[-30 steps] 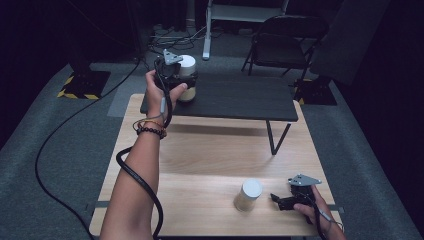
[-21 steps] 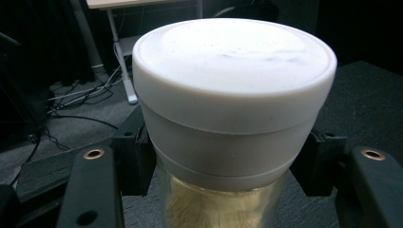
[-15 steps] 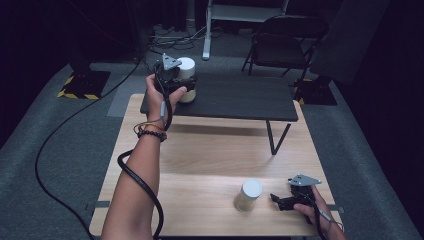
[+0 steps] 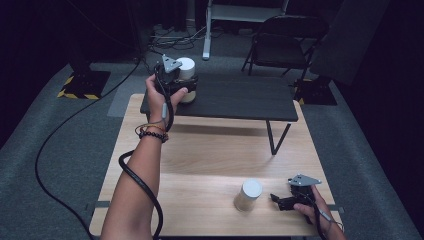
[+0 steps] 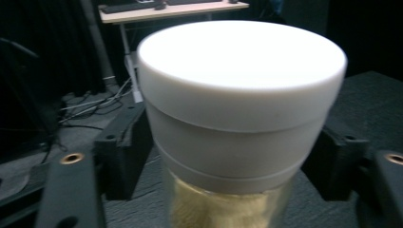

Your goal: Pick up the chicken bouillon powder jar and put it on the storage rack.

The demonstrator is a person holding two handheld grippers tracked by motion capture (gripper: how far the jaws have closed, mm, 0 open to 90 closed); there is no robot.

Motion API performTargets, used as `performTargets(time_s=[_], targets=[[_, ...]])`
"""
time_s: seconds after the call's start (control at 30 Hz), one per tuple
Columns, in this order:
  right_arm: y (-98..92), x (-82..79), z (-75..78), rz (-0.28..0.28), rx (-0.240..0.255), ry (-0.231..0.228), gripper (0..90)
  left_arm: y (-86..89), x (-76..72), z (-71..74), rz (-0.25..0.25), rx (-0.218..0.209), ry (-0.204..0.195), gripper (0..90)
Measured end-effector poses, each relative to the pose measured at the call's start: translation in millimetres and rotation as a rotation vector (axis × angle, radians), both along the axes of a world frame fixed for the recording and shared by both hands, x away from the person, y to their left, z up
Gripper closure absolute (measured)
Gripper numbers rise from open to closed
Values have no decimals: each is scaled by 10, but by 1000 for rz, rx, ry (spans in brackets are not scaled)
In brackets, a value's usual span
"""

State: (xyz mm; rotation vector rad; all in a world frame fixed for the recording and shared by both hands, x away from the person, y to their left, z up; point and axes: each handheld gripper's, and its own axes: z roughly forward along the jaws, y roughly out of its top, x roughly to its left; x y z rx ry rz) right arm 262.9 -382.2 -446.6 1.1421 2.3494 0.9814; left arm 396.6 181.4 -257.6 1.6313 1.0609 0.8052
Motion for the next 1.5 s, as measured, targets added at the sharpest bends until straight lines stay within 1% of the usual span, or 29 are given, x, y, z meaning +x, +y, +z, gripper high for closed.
performTargets(time_s=[0.1, 0.13, 0.17, 0.2, 0.27, 0.4, 0.53, 0.6, 0.67, 0.77, 0.83, 0.93, 0.97, 1.13, 1.2, 1.33, 1.4, 1.5], targets=[[0, 0, 0, 0, 0, 0, 0, 71, 10, -9, -15, -39, 2, 192], [0, 0, 0, 0, 0, 0, 0, 75, 5, -17, -12, -46, -2, 164], [0, 0, 0, 0, 0, 0, 0, 71, -7, -25, -8, -43, -11, 87], [0, 0, 0, 0, 0, 0, 0, 71, -25, -38, -6, -37, -27, 44], [0, 0, 0, 0, 0, 0, 0, 70, -57, -56, -1, -26, -48, 15], [0, 0, 0, 0, 0, 0, 0, 34, -121, -34, 27, 3, -76, 5], [0, 0, 0, 0, 0, 0, 0, 53, -187, 0, 33, -9, -96, 5], [0, 0, 0, 0, 0, 0, 0, 49, -246, 12, 44, -3, -114, 5], [0, 0, 0, 0, 0, 0, 0, 81, -302, 11, 26, 0, -128, 6], [0, 0, 0, 0, 0, 0, 0, 67, -417, -5, 17, 41, -161, 5], [0, 0, 0, 0, 0, -1, 0, 62, -480, -17, 4, 63, -175, 5], [0, 0, 0, 0, 0, 0, 0, 66, -551, -42, -18, 81, -188, 5], [0, 0, 0, 0, 0, -1, 0, 69, -569, -57, -24, 78, -192, 5], [0, 0, 0, 0, 0, 0, 0, 77, -675, -87, -59, 94, -206, 5], [0, 0, 0, 0, 0, 0, 0, 57, -732, -105, -67, 113, -217, 5], [0, 0, 0, 0, -1, 0, 0, 34, -849, -143, -104, 163, -229, 5], [0, 0, 0, 0, -1, -1, 0, 22, -907, -174, -118, 181, -235, 5], [0, 0, 0, 0, -1, 0, 0, -5, -986, -212, -136, 225, -243, 4]])
